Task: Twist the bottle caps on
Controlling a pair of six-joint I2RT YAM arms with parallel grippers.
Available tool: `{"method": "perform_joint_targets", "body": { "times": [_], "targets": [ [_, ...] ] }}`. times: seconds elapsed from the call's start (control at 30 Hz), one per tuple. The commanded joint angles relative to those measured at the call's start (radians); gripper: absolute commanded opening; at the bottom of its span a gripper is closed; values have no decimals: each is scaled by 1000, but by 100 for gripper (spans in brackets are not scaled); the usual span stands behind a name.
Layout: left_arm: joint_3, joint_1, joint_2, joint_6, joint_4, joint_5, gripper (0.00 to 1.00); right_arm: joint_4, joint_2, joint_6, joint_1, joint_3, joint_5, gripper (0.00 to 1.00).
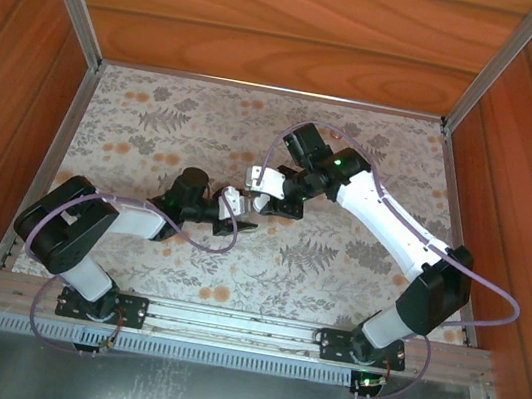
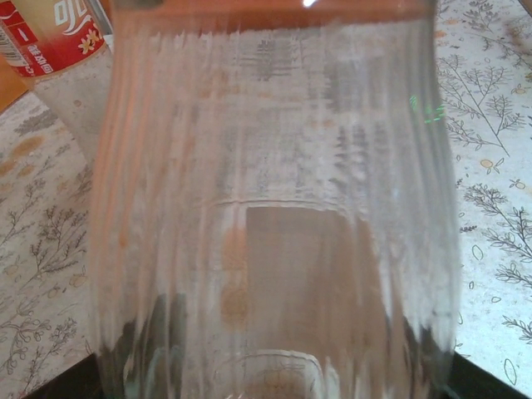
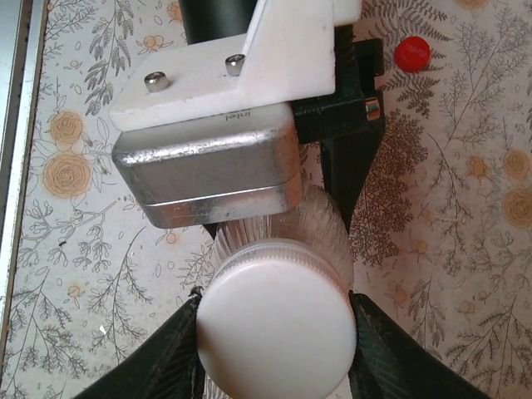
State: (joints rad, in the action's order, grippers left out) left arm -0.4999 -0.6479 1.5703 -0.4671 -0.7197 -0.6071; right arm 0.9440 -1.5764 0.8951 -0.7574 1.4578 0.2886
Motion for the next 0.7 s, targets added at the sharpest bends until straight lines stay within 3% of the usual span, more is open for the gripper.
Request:
{"method": "perform_joint_targets", "body": {
  "times": [0.0, 0.2, 0.33, 0.53, 0.6, 0.67],
  "targets": [
    [-17, -8, -16, -3, 36, 130, 56, -8, 26, -128, -4, -10, 40, 36],
    [-14, -59, -28, -88, 37, 328, 56, -87, 75, -529, -14, -60, 46, 28],
    [-13, -91, -33, -133, 36, 436, 56, -100, 107, -808, -22, -95, -36, 26],
    [-9, -119, -44, -166, 35, 507, 56, -36, 130, -1218, -28, -87, -198, 24],
    [-10, -125, -44, -169, 35, 505, 56, -57, 143, -1278, -29, -96, -175, 26],
    [-11, -125, -41, -161, 35, 489, 56, -132, 171, -1249, -31, -134, -98, 38]
  ]
}}
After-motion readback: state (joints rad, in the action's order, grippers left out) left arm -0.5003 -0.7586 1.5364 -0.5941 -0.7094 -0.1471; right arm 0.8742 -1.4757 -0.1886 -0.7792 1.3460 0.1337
